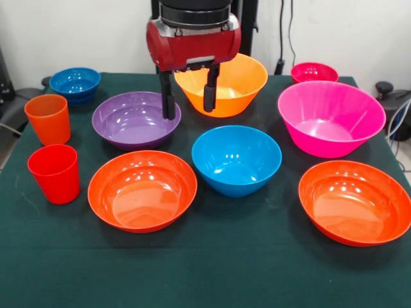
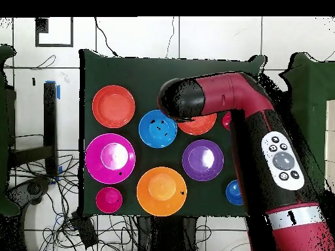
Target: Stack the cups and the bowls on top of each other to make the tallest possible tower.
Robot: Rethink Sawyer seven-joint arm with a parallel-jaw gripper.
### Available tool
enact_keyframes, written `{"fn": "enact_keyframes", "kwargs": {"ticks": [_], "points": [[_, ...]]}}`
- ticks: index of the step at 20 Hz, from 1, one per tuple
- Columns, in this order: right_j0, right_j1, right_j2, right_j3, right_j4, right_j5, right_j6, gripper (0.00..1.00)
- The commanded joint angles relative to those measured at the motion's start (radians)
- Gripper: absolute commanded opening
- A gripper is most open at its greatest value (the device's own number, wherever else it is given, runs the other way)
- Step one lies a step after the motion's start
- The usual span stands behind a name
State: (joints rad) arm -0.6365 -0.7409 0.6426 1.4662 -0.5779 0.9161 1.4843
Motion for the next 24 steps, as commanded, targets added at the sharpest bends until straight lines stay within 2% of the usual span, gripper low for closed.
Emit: {"fn": "enact_keyframes", "kwargs": {"ticks": [1,7,12,20,24], "points": [[0.025,0.065,0.056,-0.124,-0.091,0.092,-0.348,1.0],[0.032,0.13,0.057,-0.172,-0.115,0.079,-0.363,1.0],[0.033,0.135,0.046,-0.167,-0.125,0.078,-0.349,1.0],[0.024,0.106,-0.02,-0.148,-0.146,0.058,-0.198,1.0],[0.009,0.088,-0.032,-0.142,-0.141,0.064,-0.166,1.0]]}}
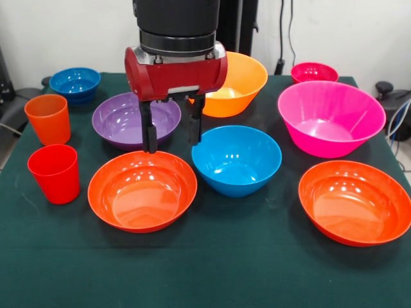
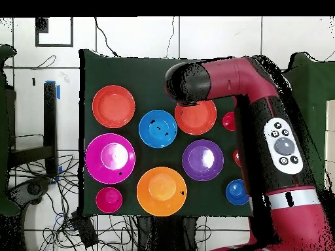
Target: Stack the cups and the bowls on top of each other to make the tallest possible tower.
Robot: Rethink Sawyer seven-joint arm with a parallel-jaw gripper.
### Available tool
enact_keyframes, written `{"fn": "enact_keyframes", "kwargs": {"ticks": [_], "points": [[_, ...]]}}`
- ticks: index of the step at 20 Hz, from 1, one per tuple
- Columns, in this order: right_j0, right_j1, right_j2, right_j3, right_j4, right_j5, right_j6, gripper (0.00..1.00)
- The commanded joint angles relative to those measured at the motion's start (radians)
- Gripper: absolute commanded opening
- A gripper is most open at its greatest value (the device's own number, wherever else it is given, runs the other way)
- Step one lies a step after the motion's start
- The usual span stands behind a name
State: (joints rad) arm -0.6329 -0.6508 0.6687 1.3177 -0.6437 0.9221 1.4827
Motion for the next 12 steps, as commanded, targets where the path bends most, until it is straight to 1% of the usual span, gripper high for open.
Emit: {"fn": "enact_keyframes", "kwargs": {"ticks": [1,6,12], "points": [[0.002,-0.012,-0.066,0.01,-0.071,0.059,-0.147,1.0],[-0.015,-0.034,-0.073,0.01,-0.055,0.075,-0.138,1.0],[-0.006,0.01,-0.06,-0.041,-0.057,0.1,-0.179,1.0]]}}
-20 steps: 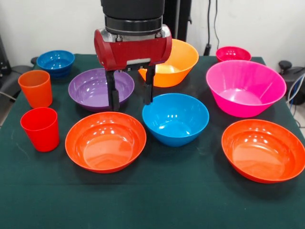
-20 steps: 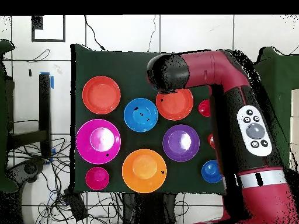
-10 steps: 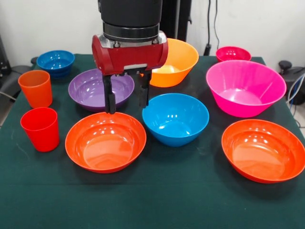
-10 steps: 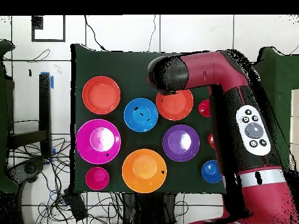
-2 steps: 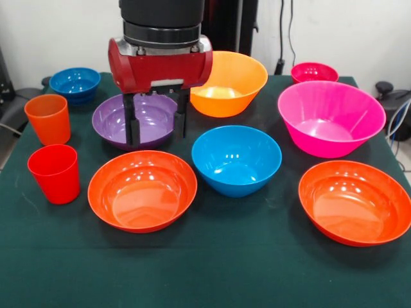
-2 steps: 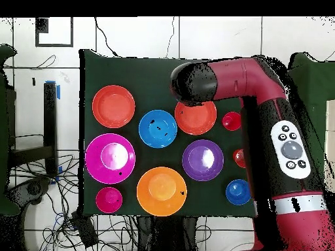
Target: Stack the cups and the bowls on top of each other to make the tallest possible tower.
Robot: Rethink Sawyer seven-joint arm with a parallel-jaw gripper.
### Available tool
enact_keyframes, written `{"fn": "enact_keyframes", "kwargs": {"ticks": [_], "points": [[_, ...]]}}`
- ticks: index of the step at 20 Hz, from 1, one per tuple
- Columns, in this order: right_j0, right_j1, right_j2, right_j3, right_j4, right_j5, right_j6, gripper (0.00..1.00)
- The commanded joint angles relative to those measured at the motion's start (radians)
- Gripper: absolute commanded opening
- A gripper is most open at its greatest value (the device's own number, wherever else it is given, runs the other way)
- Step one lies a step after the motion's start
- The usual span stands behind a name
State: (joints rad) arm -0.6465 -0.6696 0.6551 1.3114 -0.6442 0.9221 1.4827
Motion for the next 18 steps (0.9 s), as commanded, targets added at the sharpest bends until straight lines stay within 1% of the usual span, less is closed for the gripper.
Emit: {"fn": "enact_keyframes", "kwargs": {"ticks": [1,4,9,13,15,18], "points": [[0.009,0.036,-0.044,-0.039,-0.056,0.102,-0.184,1.0],[0.012,0.055,-0.042,-0.048,-0.056,0.1,-0.192,1.0],[0.021,0.093,-0.052,-0.032,-0.056,0.042,-0.135,1.0],[0.03,0.108,-0.054,-0.018,-0.051,0.019,-0.106,1.0],[0.043,0.124,-0.069,0.0,-0.042,-0.035,-0.015,1.0],[0.055,0.137,-0.08,-0.001,-0.031,-0.061,0.042,1.0]]}}
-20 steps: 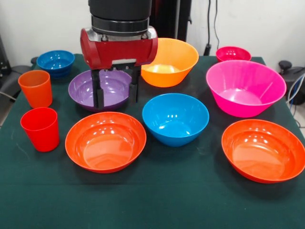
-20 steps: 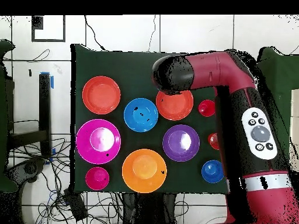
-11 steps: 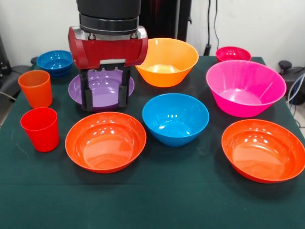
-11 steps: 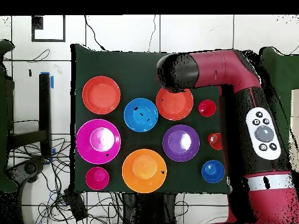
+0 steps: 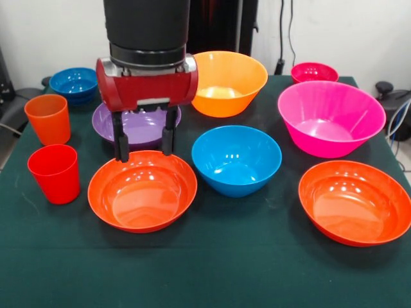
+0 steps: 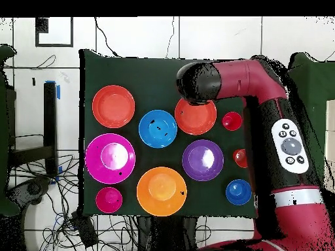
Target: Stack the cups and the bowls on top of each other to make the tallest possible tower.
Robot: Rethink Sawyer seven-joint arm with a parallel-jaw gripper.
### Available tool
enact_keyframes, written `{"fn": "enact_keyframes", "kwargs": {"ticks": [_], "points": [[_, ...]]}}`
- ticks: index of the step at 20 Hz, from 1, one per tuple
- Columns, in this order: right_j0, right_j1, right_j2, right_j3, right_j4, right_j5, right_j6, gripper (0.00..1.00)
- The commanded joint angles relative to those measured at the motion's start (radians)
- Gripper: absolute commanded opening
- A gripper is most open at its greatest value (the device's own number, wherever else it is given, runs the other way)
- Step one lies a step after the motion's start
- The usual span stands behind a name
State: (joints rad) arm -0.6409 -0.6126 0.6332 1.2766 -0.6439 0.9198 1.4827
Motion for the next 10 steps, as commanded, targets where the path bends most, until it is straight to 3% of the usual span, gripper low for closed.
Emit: {"fn": "enact_keyframes", "kwargs": {"ticks": [1,10], "points": [[0.048,0.087,-0.058,0.034,-0.028,-0.071,0.047,1.0],[0.043,0.166,-0.085,0.069,-0.006,-0.177,0.103,1.0]]}}
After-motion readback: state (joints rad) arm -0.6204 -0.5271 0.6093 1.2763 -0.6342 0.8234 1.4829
